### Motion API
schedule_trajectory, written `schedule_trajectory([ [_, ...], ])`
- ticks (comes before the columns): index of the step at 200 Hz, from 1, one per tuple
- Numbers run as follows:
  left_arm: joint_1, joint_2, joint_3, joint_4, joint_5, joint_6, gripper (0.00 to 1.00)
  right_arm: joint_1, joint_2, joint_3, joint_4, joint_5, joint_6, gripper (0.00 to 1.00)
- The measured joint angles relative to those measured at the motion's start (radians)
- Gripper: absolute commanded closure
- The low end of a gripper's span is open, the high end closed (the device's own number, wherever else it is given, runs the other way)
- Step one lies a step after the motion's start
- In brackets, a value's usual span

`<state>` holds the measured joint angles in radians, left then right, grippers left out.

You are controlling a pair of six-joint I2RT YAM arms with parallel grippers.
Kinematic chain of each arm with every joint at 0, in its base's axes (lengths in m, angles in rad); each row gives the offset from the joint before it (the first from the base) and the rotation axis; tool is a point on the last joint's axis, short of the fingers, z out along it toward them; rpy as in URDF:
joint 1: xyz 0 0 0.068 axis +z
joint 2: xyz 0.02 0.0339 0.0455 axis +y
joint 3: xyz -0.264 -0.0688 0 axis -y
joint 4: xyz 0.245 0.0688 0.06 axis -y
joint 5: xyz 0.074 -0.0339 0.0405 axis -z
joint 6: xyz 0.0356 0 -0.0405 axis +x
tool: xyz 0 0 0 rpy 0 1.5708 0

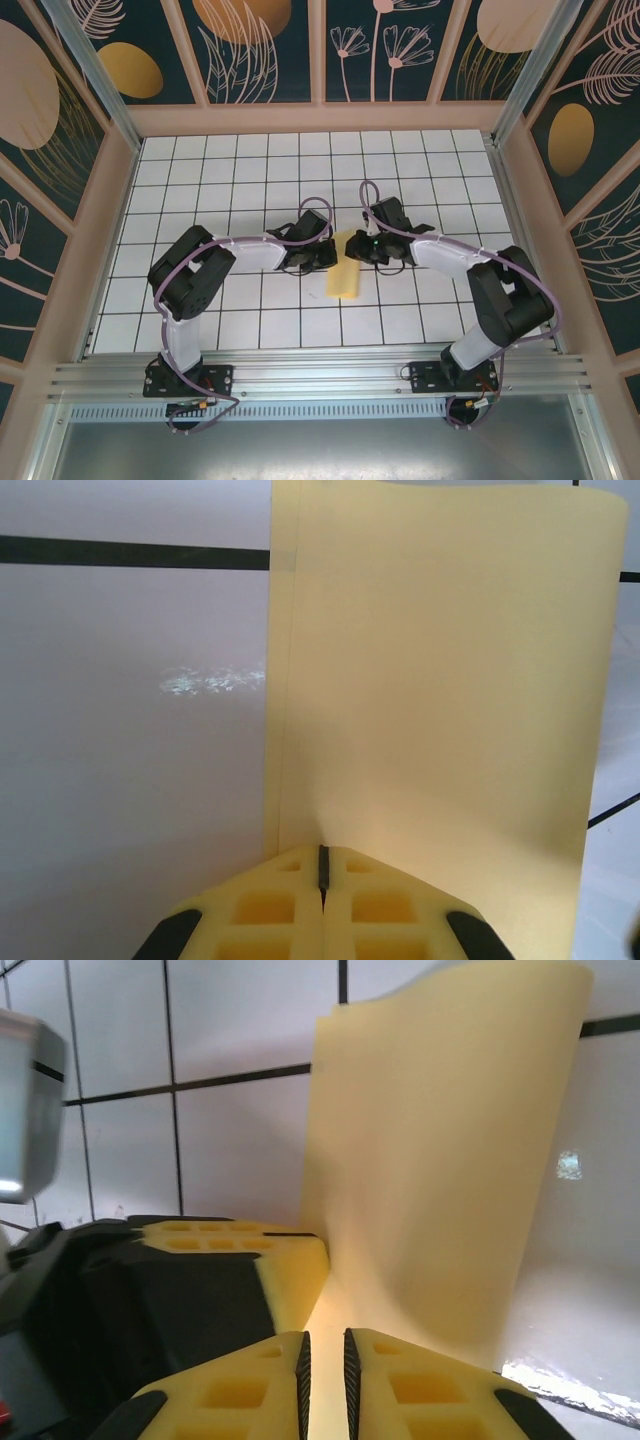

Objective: Fold a paper plane with a square sheet of paper (pick it up from the middle)
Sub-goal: Fold the square sheet of paper in half at the center of the table.

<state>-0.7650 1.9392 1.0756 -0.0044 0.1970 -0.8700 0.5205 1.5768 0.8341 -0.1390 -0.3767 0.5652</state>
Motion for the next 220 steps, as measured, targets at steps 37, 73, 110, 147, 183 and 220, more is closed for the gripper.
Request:
schedule_trajectory([
  [37,0.000,0.000,0.000,0.000,0.000,0.003,1.00,-0.018,0.043,-0.054,0.036,-0.018,0.003,0.80],
  [73,0.000,0.000,0.000,0.000,0.000,0.003,1.00,-0.030,0.063,-0.089,0.056,-0.018,0.002,0.79],
  [110,0.000,0.000,0.000,0.000,0.000,0.003,1.00,-0.033,0.067,-0.105,0.084,-0.018,0.002,0.78],
  [147,0.000,0.000,0.000,0.000,0.000,0.003,1.00,-0.034,0.051,-0.117,0.097,-0.021,0.002,0.77],
  [183,0.000,0.000,0.000,0.000,0.000,0.006,1.00,-0.035,-0.010,-0.123,0.082,-0.039,0.009,0.76],
  [220,0.000,0.000,-0.003,0.005,0.000,0.006,1.00,-0.034,-0.061,-0.156,0.128,-0.099,0.029,0.76],
])
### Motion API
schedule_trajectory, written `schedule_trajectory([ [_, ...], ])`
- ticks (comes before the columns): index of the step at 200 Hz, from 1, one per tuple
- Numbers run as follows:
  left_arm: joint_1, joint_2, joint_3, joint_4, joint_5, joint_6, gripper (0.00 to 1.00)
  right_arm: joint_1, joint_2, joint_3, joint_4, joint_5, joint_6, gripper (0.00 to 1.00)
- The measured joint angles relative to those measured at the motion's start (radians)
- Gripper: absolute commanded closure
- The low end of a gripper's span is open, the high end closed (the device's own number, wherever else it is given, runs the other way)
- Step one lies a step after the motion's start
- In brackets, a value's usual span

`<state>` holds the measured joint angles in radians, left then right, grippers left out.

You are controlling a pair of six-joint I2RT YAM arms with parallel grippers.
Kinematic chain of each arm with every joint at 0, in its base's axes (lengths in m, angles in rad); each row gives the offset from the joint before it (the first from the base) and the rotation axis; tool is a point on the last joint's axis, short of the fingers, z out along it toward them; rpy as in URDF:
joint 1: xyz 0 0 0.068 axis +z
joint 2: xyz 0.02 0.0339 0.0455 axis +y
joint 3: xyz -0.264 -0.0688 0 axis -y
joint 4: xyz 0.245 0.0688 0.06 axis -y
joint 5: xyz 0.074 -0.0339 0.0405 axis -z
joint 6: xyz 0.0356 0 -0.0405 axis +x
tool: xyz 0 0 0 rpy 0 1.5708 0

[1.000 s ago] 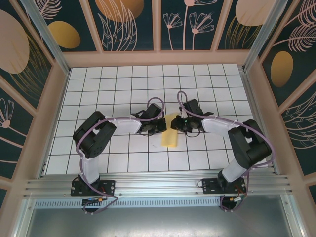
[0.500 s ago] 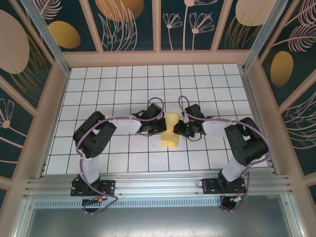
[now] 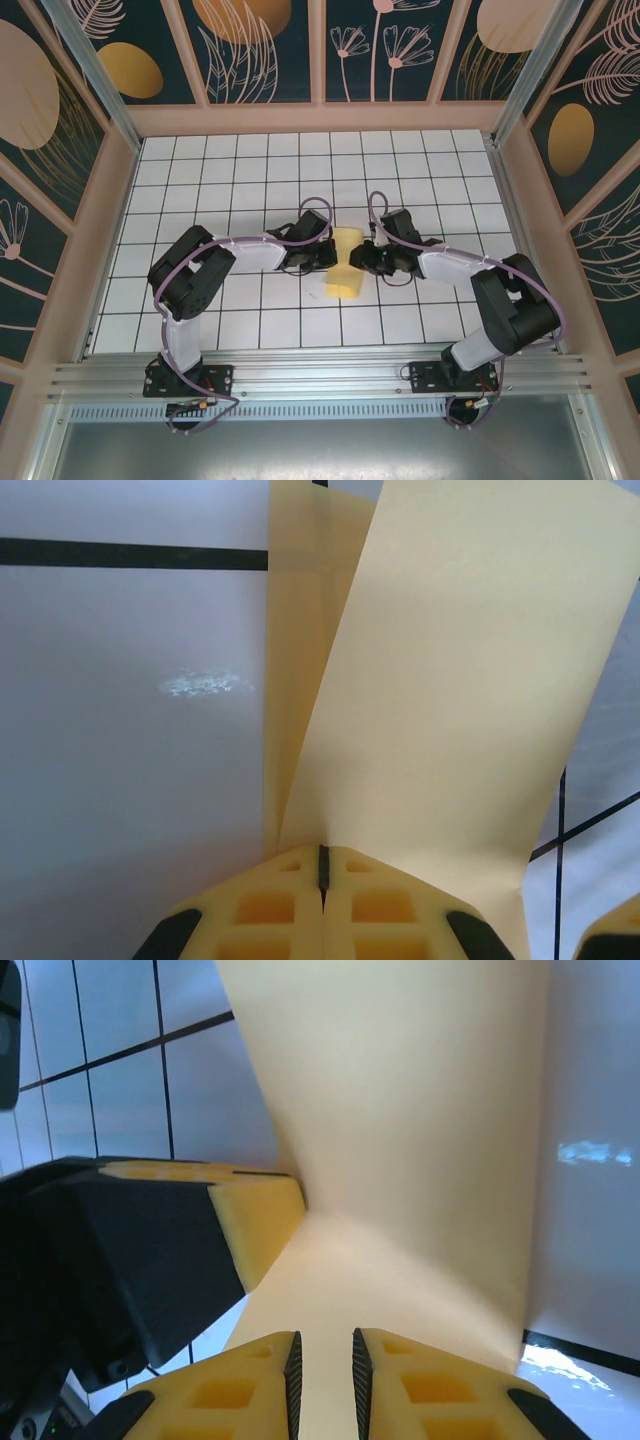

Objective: Fold a paper plane with a square sheet of paper (pick it up from the middle)
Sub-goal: Fold the square sheet of paper in half at the center of the table.

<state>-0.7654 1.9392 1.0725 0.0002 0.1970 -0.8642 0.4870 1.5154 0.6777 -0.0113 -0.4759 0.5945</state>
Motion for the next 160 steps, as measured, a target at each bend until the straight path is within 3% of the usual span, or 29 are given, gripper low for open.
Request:
schedule_trajectory([
  [84,0.000,0.002,0.000,0.000,0.000,0.000,1.00,-0.001,0.056,-0.073,0.045,-0.019,0.023,0.76],
  [160,0.000,0.003,0.000,0.002,0.000,0.000,1.00,0.011,-0.053,-0.069,0.008,-0.009,0.031,0.75],
])
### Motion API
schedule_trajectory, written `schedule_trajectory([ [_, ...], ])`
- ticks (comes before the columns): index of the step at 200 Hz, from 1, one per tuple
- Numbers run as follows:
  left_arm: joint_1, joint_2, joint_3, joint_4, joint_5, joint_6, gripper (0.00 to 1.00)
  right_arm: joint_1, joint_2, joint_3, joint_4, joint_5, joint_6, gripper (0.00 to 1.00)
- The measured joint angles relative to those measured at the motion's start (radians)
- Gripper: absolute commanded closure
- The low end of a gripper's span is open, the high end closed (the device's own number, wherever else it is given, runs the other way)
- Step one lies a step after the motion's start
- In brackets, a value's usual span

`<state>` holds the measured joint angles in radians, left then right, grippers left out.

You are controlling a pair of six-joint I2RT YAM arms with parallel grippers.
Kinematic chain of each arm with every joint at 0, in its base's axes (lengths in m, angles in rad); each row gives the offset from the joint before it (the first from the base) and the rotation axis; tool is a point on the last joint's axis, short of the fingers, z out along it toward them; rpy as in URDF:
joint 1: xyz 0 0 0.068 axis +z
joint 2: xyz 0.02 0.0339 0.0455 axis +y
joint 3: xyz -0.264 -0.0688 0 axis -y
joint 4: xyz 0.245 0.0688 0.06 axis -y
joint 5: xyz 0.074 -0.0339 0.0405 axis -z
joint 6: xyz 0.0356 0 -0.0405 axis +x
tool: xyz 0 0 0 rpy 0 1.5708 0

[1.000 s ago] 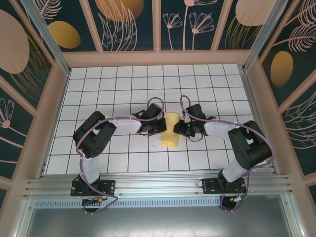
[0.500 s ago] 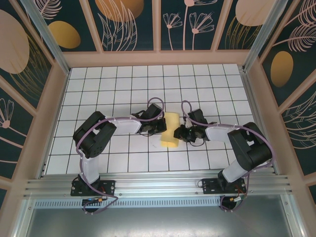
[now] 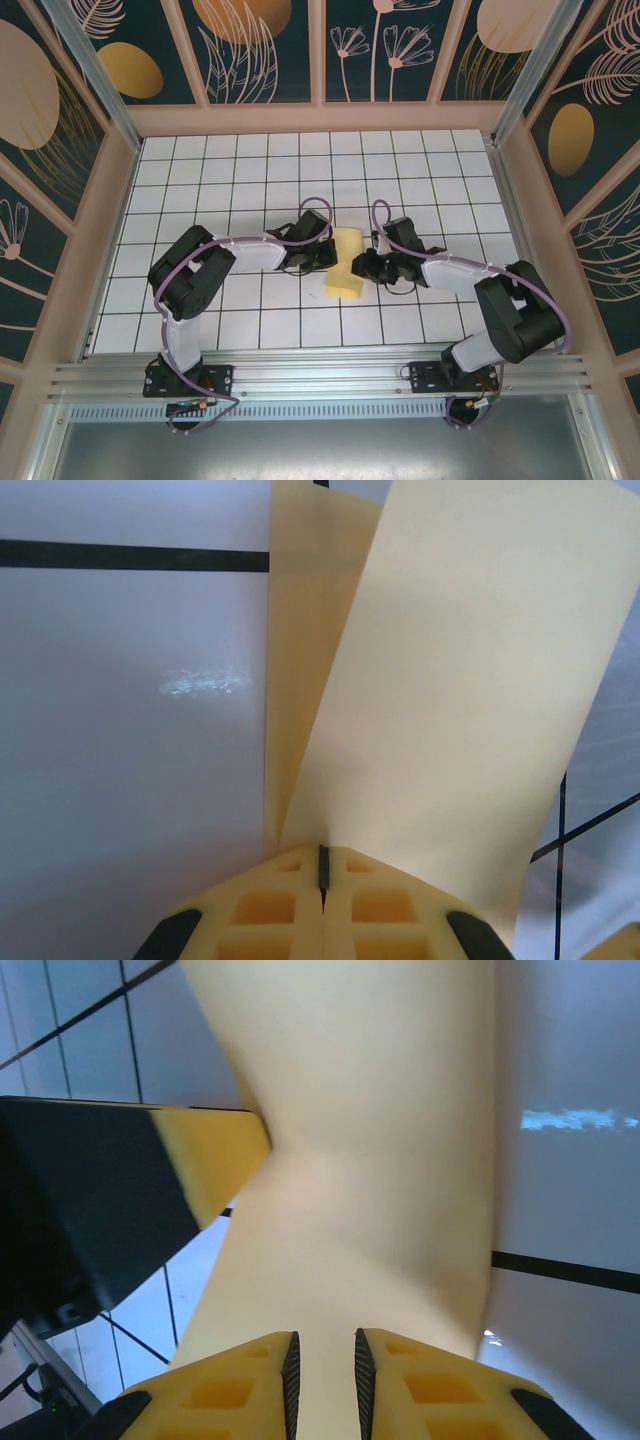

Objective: Fold a paper plane with a square sheet of paper (pick it up from the middle)
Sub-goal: Fold the square sheet of paper in half at the center of the table.

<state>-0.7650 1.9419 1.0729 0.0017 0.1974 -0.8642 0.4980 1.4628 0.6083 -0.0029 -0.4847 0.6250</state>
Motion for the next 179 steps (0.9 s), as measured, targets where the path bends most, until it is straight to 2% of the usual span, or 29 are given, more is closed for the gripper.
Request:
schedule_trajectory([
  [100,0.000,0.002,0.000,0.002,0.001,0.000,1.00,0.016,0.034,-0.084,0.059,-0.010,0.040,0.75],
  [179,0.000,0.002,0.000,0.002,0.001,0.000,1.00,0.060,-0.055,-0.079,0.023,-0.019,0.037,0.75],
])
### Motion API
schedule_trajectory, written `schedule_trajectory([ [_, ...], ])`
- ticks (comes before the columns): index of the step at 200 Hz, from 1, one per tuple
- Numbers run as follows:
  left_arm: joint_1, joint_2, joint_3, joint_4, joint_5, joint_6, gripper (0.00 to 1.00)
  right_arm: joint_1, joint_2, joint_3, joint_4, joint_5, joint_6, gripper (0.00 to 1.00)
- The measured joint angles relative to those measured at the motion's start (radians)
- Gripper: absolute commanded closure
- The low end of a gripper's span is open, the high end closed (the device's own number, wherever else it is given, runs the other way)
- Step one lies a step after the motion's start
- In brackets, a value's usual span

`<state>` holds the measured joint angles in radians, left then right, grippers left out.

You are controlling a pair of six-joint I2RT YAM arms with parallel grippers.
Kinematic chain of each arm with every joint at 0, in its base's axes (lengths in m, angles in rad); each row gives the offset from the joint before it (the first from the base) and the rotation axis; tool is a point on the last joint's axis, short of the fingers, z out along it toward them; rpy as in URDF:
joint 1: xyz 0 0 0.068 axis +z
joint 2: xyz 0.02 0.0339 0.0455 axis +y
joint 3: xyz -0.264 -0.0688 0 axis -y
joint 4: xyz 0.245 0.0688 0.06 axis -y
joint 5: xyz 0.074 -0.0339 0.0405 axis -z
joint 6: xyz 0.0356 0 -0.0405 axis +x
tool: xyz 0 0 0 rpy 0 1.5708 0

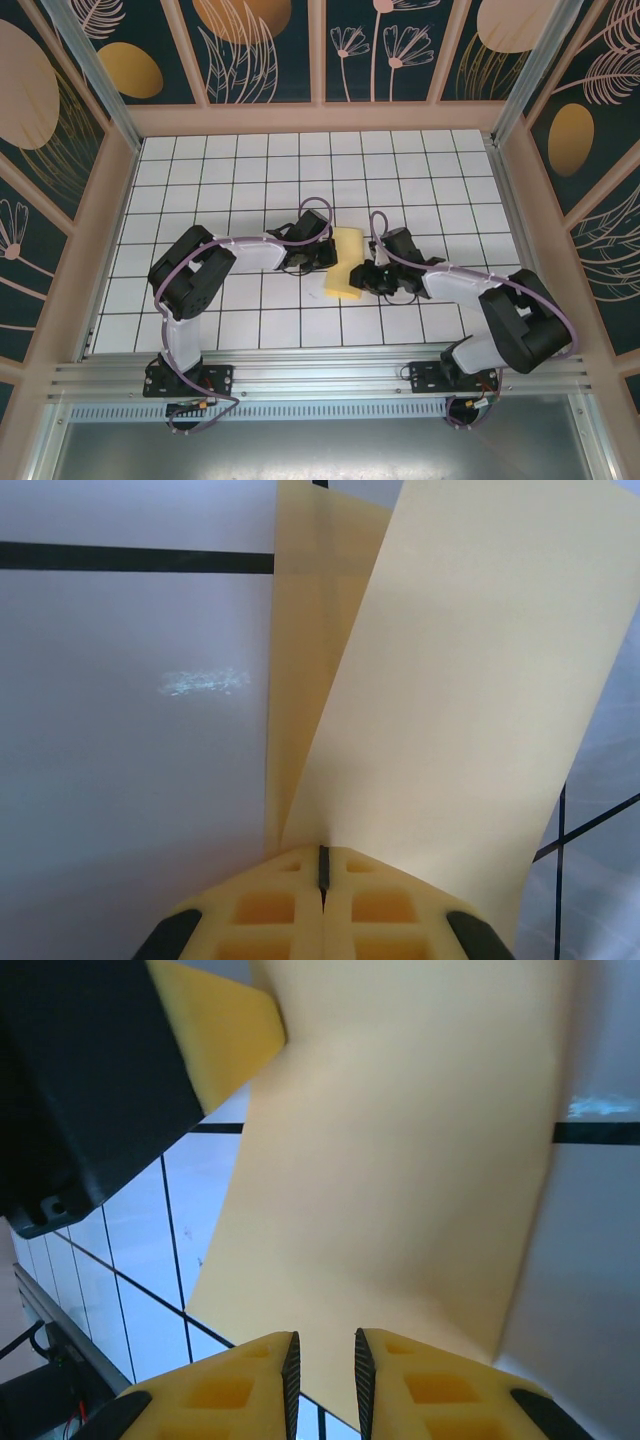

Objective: Fold a paper plane with a square sheet of paper (pick it up from the middle)
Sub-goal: Fold the square sheet of paper in half at the center of the table.

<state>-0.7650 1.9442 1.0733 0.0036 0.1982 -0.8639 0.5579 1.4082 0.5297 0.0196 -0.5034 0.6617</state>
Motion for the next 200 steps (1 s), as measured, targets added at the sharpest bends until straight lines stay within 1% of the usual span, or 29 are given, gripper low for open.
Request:
schedule_trajectory([
  [82,0.000,0.001,0.000,0.001,0.000,0.000,1.00,0.001,0.034,-0.052,0.026,0.004,0.004,0.75],
  [121,0.000,0.001,0.000,0.001,0.000,0.000,1.00,0.002,-0.036,-0.051,-0.023,0.010,0.003,0.76],
  [151,0.000,0.001,0.000,0.001,0.000,0.000,1.00,0.006,-0.079,-0.044,-0.010,-0.018,0.004,0.76],
  [200,0.000,0.001,0.000,0.001,0.000,0.000,1.00,0.011,0.007,-0.063,0.022,-0.024,0.016,0.77],
])
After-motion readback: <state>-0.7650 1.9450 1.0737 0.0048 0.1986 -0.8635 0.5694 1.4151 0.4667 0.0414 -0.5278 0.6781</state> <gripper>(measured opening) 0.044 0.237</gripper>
